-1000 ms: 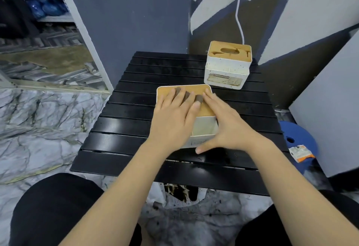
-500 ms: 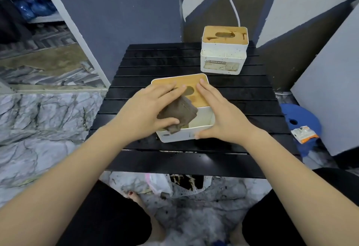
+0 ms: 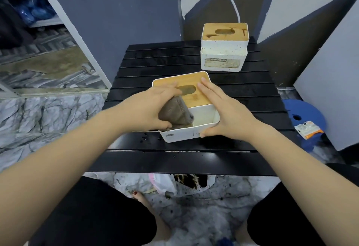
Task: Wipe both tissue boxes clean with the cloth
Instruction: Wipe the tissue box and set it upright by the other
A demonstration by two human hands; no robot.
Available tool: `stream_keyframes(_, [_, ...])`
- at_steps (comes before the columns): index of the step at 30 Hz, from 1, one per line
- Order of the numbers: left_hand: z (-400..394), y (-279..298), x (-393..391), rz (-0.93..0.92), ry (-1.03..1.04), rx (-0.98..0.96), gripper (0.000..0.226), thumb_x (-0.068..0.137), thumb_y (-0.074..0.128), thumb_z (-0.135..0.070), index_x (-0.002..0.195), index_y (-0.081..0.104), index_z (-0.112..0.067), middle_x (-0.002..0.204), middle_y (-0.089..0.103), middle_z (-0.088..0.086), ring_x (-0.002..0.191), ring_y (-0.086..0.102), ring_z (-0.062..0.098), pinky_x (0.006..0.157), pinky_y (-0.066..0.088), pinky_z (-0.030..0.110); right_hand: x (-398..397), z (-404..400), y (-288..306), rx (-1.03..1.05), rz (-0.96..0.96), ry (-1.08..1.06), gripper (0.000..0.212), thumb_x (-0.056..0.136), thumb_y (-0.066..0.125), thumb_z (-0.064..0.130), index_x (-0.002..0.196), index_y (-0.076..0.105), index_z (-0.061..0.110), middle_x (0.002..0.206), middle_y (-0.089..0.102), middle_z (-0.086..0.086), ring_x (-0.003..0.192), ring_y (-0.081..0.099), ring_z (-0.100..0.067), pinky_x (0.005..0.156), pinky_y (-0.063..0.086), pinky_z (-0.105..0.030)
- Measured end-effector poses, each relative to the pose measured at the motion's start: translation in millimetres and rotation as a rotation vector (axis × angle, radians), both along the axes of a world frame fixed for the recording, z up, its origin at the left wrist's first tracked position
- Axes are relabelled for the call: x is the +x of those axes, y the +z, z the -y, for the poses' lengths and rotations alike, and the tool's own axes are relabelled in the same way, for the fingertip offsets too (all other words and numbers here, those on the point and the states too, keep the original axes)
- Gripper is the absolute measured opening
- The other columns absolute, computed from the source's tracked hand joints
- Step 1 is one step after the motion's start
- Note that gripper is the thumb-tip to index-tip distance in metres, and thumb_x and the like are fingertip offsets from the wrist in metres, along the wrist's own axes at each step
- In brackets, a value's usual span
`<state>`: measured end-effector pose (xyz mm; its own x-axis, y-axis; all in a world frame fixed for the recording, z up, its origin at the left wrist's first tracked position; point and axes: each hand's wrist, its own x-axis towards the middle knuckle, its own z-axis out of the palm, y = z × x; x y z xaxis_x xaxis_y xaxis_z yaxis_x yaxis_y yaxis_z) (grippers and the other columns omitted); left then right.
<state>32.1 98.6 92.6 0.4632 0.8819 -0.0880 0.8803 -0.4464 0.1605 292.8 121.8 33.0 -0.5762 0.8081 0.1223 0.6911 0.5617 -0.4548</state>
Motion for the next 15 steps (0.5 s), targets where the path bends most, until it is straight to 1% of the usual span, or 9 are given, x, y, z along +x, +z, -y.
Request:
stream_keyframes(2, [0, 3, -4, -0.012, 0.0, -0.028, 0.096, 0.075, 0.084, -0.036, 0.153, 0.028, -0.033, 0.165, 0.024, -0.01, 0.146, 0.031, 0.012, 0.109, 0.044, 0.038, -1, 1, -2, -0.002, -0.017, -0.001, 0.136, 0.063, 0.093, 0.054, 0.165, 0.006, 0.03, 0.171, -0.008, 0.022, 0.148, 0.034, -0.013, 0.113, 0.039, -0.045])
stream_keyframes(3, [-1, 2, 0, -0.046, -0.018, 0.007, 0.099, 0.075, 0.084, -0.035, 0.154, 0.025, -0.033, 0.165, 0.025, -0.008, 0.147, 0.03, 0.014, 0.109, 0.044, 0.04, -2, 1, -4, 0.0, -0.023, -0.002, 0.136, 0.063, 0.093, 0.053, 0.165, 0.007, 0.03, 0.171, -0.009, 0.022, 0.148, 0.035, -0.014, 0.11, 0.041, -0.042])
stream_keyframes(5, [-3, -7, 14, -0.164, -0.058, 0.133, 0.108, 0.073, 0.083, -0.035, 0.158, 0.016, -0.032, 0.166, 0.024, 0.002, 0.15, 0.025, 0.027, 0.112, 0.04, 0.047, -4, 1, -7, 0.004, -0.033, -0.001, 0.136, 0.063, 0.093, 0.052, 0.165, 0.007, 0.029, 0.171, -0.009, 0.022, 0.145, 0.039, -0.016, 0.1, 0.045, -0.034])
stream_keyframes(7, [-2, -21, 29, -0.274, -0.012, 0.231, 0.113, 0.072, 0.082, -0.04, 0.159, 0.011, -0.031, 0.166, 0.021, 0.01, 0.147, 0.029, 0.037, 0.112, 0.036, 0.051, -4, 0, -9, 0.001, -0.054, 0.006, 0.136, 0.062, 0.094, 0.051, 0.165, 0.007, 0.028, 0.17, -0.009, 0.022, 0.145, 0.039, -0.016, 0.096, 0.046, -0.03])
stream_keyframes(9, [-1, -26, 32, -0.281, 0.036, 0.311, 0.109, 0.069, 0.081, -0.048, 0.158, 0.019, -0.03, 0.163, 0.03, 0.012, 0.141, 0.039, 0.037, 0.106, 0.04, 0.049, -4, 0, -9, -0.004, -0.065, 0.012, 0.136, 0.063, 0.094, 0.05, 0.165, 0.007, 0.028, 0.17, -0.009, 0.022, 0.145, 0.039, -0.015, 0.094, 0.044, -0.028])
stream_keyframes(11, [-3, -23, 27, -0.267, 0.021, 0.341, 0.1, 0.066, 0.077, -0.056, 0.152, 0.036, -0.025, 0.157, 0.041, 0.013, 0.133, 0.049, 0.035, 0.098, 0.047, 0.047, -3, 0, -9, -0.007, -0.059, 0.014, 0.136, 0.062, 0.094, 0.049, 0.165, 0.008, 0.029, 0.17, -0.009, 0.023, 0.145, 0.04, -0.016, 0.094, 0.044, -0.028])
stream_keyframes(13, [-4, -17, 23, -0.275, -0.03, 0.319, 0.088, 0.068, 0.076, -0.055, 0.143, 0.049, -0.018, 0.156, 0.044, 0.015, 0.13, 0.053, 0.035, 0.087, 0.055, 0.046, -3, 0, -9, -0.003, -0.054, 0.015, 0.136, 0.062, 0.095, 0.05, 0.165, 0.009, 0.029, 0.17, -0.009, 0.022, 0.143, 0.042, -0.017, 0.092, 0.044, -0.029])
stream_keyframes(14, [-4, -12, 22, -0.276, -0.05, 0.285, 0.084, 0.07, 0.076, -0.053, 0.142, 0.051, -0.018, 0.157, 0.044, 0.013, 0.13, 0.053, 0.033, 0.085, 0.057, 0.044, -3, -1, -9, 0.0, -0.052, 0.014, 0.136, 0.062, 0.094, 0.05, 0.165, 0.009, 0.03, 0.17, -0.009, 0.022, 0.142, 0.044, -0.017, 0.09, 0.043, -0.029])
stream_keyframes(15, [-5, -5, 20, -0.259, -0.057, 0.243, 0.08, 0.073, 0.076, -0.052, 0.143, 0.052, -0.021, 0.155, 0.047, 0.008, 0.129, 0.055, 0.03, 0.086, 0.057, 0.042, -3, -1, -9, 0.003, -0.049, 0.013, 0.135, 0.062, 0.094, 0.051, 0.165, 0.009, 0.03, 0.17, -0.009, 0.023, 0.14, 0.045, -0.017, 0.088, 0.043, -0.028])
